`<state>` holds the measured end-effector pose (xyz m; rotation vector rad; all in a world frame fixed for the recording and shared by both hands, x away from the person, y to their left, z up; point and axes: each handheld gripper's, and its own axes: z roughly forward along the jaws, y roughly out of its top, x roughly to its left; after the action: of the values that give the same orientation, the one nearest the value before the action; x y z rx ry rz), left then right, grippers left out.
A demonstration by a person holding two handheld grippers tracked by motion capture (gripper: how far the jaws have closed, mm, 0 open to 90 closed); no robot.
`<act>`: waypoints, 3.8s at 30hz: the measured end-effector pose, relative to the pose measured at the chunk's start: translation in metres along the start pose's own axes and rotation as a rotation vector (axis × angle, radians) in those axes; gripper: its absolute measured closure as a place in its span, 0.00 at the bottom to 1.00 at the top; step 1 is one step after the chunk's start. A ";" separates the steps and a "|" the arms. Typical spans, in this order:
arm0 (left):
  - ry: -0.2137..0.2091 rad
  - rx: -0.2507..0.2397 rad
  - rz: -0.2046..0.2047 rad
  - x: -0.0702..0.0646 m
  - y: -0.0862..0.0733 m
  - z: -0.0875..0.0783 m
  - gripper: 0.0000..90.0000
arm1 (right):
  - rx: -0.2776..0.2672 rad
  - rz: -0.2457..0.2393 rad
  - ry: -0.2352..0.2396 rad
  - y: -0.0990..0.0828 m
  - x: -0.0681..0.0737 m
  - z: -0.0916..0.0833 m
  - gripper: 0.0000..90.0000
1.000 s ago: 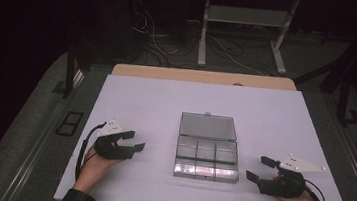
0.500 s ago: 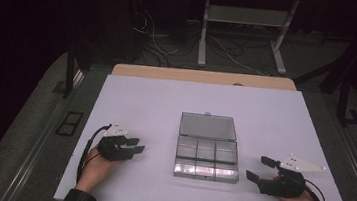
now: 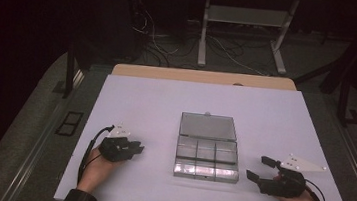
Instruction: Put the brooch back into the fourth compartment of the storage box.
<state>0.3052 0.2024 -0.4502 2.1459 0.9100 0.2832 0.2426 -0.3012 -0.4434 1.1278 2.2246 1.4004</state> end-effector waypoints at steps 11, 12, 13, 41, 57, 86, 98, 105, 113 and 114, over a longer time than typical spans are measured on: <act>0.010 0.004 0.005 -0.001 0.001 -0.001 0.87 | -0.001 -0.006 0.002 0.000 0.000 0.000 0.22; 0.006 0.001 -0.001 -0.001 0.001 -0.002 0.88 | 0.000 -0.007 0.002 0.000 0.000 0.000 0.22; 0.008 -0.004 -0.010 -0.001 0.001 -0.002 0.89 | 0.000 -0.007 0.002 0.000 0.000 0.000 0.22; -0.014 -0.084 -0.017 -0.006 0.009 -0.018 0.89 | 0.004 -0.012 0.006 0.001 0.002 0.000 0.22; -0.059 -0.156 -0.019 -0.016 0.018 -0.026 0.89 | 0.003 -0.011 0.004 0.001 0.001 0.000 0.22; -0.152 -0.189 0.061 -0.051 0.063 -0.012 0.89 | 0.001 -0.016 0.002 0.001 0.001 -0.001 0.22; -0.205 -0.202 0.086 -0.072 0.081 0.004 0.89 | -0.002 -0.014 0.001 0.001 0.001 -0.001 0.22; -0.235 -0.206 0.091 -0.083 0.083 0.014 0.89 | -0.003 -0.014 -0.002 0.001 0.001 -0.002 0.22; -0.245 -0.187 0.103 -0.089 0.077 0.022 0.89 | -0.006 -0.023 -0.008 0.001 0.001 -0.002 0.22; -0.245 -0.183 0.104 -0.089 0.076 0.023 0.89 | -0.005 -0.022 -0.007 0.001 0.001 -0.002 0.22</act>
<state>0.2910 0.0940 -0.4019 2.0080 0.6102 0.1439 0.2413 -0.3020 -0.4411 1.1021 2.2208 1.3903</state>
